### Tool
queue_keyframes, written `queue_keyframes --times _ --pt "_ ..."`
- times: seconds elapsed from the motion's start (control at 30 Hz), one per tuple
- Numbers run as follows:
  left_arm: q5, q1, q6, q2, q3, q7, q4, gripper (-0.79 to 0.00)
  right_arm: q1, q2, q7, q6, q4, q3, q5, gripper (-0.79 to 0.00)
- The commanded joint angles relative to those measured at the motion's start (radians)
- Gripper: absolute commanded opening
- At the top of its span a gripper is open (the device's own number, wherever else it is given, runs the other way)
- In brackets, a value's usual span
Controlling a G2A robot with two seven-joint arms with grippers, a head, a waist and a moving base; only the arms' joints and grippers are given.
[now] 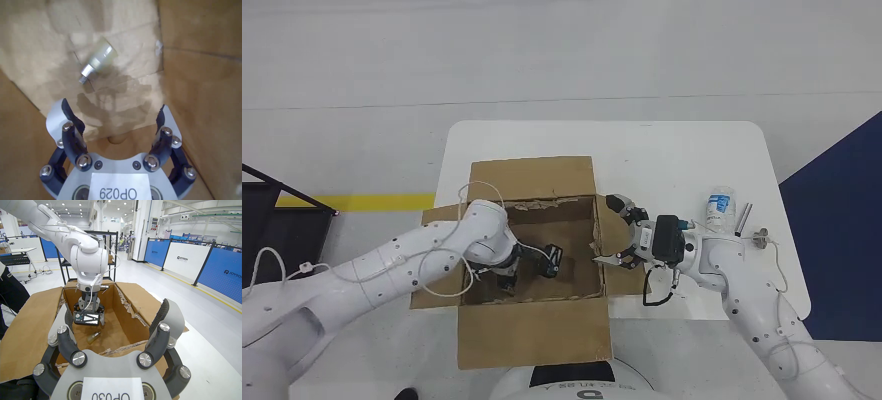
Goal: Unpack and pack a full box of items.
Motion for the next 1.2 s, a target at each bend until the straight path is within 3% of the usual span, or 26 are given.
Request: queue_keyframes --times 0.0,0.2,0.47,0.8,0.87,0.93,1.17 --pt "-0.017 -0.017 -0.003 0.011 0.000 0.004 -0.007 0.000 0.000 0.000 -0.001 0.000 0.000 0.000 0.000 0.000" --pt "0.031 -0.006 -0.016 0.021 0.000 0.017 -0.036 0.000 0.000 0.000 -0.001 0.000 0.000 0.000 0.000 0.000" --pt "0.158 -0.001 -0.090 -0.021 0.000 0.090 -0.044 0.000 0.000 0.000 -0.001 0.000 0.000 0.000 0.000 0.000" --pt "0.228 0.005 -0.141 -0.129 0.000 0.141 0.089 -0.225 0.000 0.000 -0.001 0.000 0.000 0.000 0.000 0.000" --pt "0.228 0.001 -0.148 -0.146 0.000 0.149 0.115 -0.320 0.000 0.000 -0.001 0.000 0.000 0.000 0.000 0.000" --pt "0.234 -0.002 -0.155 -0.161 0.000 0.156 0.138 -0.403 0.000 0.000 -0.001 0.000 0.000 0.000 0.000 0.000" --pt "0.272 0.009 -0.176 -0.195 0.000 0.176 0.187 -0.539 0.000 0.000 -0.001 0.000 0.000 0.000 0.000 0.000"
